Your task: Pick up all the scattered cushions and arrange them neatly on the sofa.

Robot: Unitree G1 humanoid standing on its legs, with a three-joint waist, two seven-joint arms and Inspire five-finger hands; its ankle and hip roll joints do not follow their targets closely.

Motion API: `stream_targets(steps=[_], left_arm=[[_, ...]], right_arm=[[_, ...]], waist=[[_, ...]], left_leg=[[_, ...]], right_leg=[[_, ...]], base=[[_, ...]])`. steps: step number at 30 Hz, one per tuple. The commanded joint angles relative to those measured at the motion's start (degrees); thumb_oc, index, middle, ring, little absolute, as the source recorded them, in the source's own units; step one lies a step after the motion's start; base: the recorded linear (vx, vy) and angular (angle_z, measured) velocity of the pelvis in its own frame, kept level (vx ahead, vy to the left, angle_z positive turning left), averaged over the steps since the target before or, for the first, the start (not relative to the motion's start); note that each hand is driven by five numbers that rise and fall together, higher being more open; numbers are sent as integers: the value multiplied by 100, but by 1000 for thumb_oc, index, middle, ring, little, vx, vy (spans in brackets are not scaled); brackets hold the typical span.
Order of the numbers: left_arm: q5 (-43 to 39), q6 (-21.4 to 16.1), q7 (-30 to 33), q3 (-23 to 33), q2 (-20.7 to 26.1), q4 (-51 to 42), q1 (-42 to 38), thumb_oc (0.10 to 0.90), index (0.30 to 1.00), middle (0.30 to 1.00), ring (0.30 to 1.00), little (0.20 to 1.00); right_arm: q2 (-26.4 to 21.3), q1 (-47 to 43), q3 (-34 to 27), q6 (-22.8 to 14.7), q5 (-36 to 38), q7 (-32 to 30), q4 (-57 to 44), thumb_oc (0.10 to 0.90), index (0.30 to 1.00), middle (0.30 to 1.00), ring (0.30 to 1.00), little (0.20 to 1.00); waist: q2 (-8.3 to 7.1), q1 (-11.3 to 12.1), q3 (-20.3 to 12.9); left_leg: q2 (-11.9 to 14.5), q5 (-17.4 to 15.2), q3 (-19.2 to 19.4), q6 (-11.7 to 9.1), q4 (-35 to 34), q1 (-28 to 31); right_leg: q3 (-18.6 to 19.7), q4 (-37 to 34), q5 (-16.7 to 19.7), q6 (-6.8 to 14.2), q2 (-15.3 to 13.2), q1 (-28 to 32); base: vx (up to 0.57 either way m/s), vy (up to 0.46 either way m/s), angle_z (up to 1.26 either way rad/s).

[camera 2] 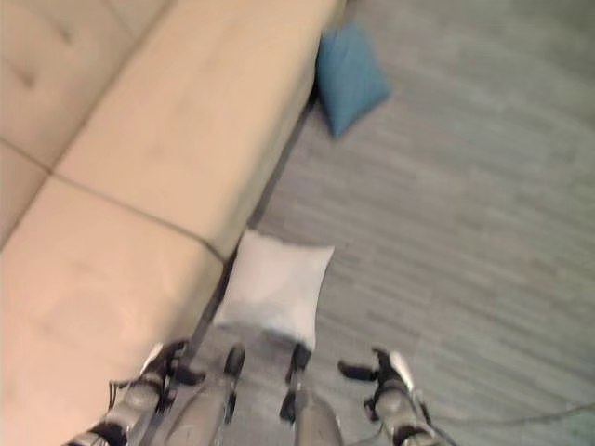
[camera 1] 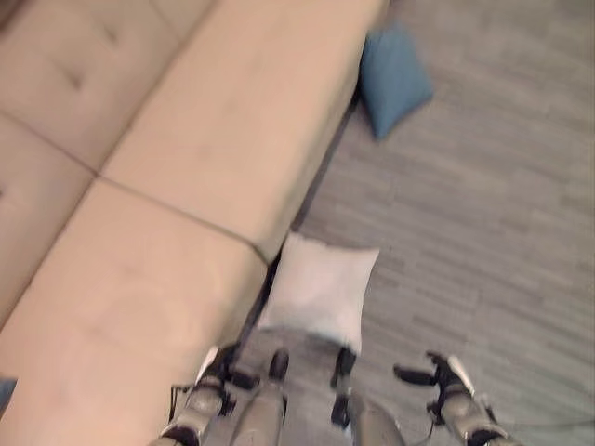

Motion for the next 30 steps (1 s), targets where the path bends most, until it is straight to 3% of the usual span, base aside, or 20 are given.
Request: stream_targets(steps=[1,6,8,16,23,30], left_arm=[[-532,-440,462,0,315,-298,-233,800,900,900,900,900],[-985,-588,615,-151,585,-433,-1028,800,900,900,900,900],[-1109,-647,716,-236,766,-621,-1515,800,900,900,900,900],[-1299,-766,1256,-415,1275,-1246,-2705,800,900,900,900,900],[-1013,-669,1718,-1049,1363,-1036,-4287,800,900,900,900,900],[-1072,-683,1744,-1269,1334,-790,-4999,800,900,900,900,900]], right_arm=[[-470,-143,2,-243,538,-642,-478,800,900,900,900,900],[-718,-1267,300,-290,869,-947,-300,800,900,900,900,900],[-900,-1830,363,-366,1115,-1115,-240,800,900,900,900,900],[-1271,-3006,710,-512,1292,-1779,-941,800,900,900,900,900],[-1280,-4177,1216,-599,1337,-2141,-915,800,900,900,900,900],[-1059,-4698,1458,-791,1661,-2014,-830,800,900,900,900,900]], waist=[[76,-132,70],[229,-219,480],[264,-285,483],[222,-346,483],[200,-426,483],[197,-472,483]], left_leg=[[-92,-327,130,116,316,-491],[-169,-347,212,165,854,-1452],[-218,-417,264,181,1221,-2322],[-351,-475,257,219,1648,-4095],[-396,-415,193,187,1718,-5059],[-385,-404,167,137,1777,-5392]], right_leg=[[260,1202,-1347,266,-267,-262],[435,1819,-1437,219,-337,-1260],[548,2164,-1491,207,-381,-2122],[729,2604,-1479,276,-423,-3868],[736,2736,-1461,357,-486,-4767],[708,2759,-1469,378,-497,-5060]], base=[[-138,54,-1],[-134,82,-6],[-64,77,-10],[-14,18,-1],[8,-21,-1],[23,-40,4]])
